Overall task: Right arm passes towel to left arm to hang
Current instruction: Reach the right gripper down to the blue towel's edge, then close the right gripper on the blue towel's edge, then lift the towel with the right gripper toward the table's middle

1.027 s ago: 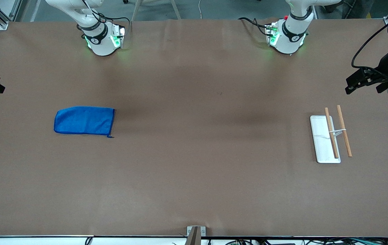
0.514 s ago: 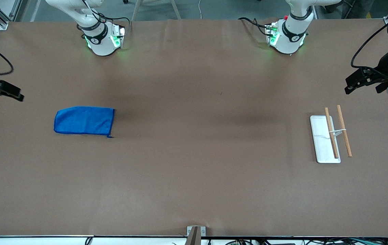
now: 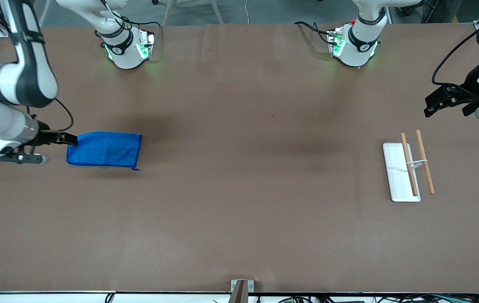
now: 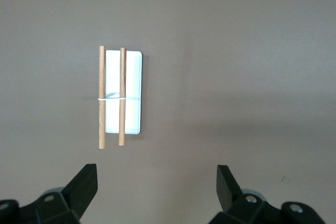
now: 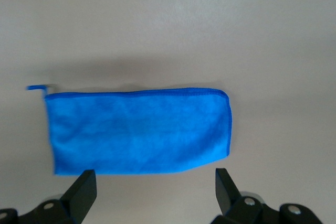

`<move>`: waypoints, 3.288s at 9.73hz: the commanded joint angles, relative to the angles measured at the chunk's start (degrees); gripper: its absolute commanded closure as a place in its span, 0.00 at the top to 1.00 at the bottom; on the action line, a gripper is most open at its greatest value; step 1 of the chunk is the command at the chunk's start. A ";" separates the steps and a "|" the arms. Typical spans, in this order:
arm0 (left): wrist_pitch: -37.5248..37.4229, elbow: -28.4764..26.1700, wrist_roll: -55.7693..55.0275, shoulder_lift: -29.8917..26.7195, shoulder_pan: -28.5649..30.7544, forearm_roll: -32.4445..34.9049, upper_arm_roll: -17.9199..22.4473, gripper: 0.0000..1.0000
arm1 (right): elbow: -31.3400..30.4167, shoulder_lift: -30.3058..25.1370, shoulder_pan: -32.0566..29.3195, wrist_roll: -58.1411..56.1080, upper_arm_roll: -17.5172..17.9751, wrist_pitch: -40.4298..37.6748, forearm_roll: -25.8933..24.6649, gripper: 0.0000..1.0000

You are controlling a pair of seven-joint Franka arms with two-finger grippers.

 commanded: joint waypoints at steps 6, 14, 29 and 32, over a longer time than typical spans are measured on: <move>-0.21 -0.57 -0.08 0.82 -0.19 -0.69 -0.73 1.00 | -15.82 7.53 -0.53 -0.55 0.49 26.51 -1.77 0.99; -0.21 -0.57 -0.17 1.35 -0.10 -0.78 -0.73 1.00 | -16.88 10.43 -1.50 -0.90 0.93 29.85 -1.15 0.27; -0.21 -1.45 1.76 1.70 -1.59 -1.92 -1.34 1.00 | 27.42 8.67 5.00 18.61 16.31 -18.68 34.30 0.01; -0.30 -2.85 1.76 1.70 -2.21 -6.64 -1.52 1.00 | 27.07 10.69 7.55 18.96 22.62 -11.30 46.18 0.01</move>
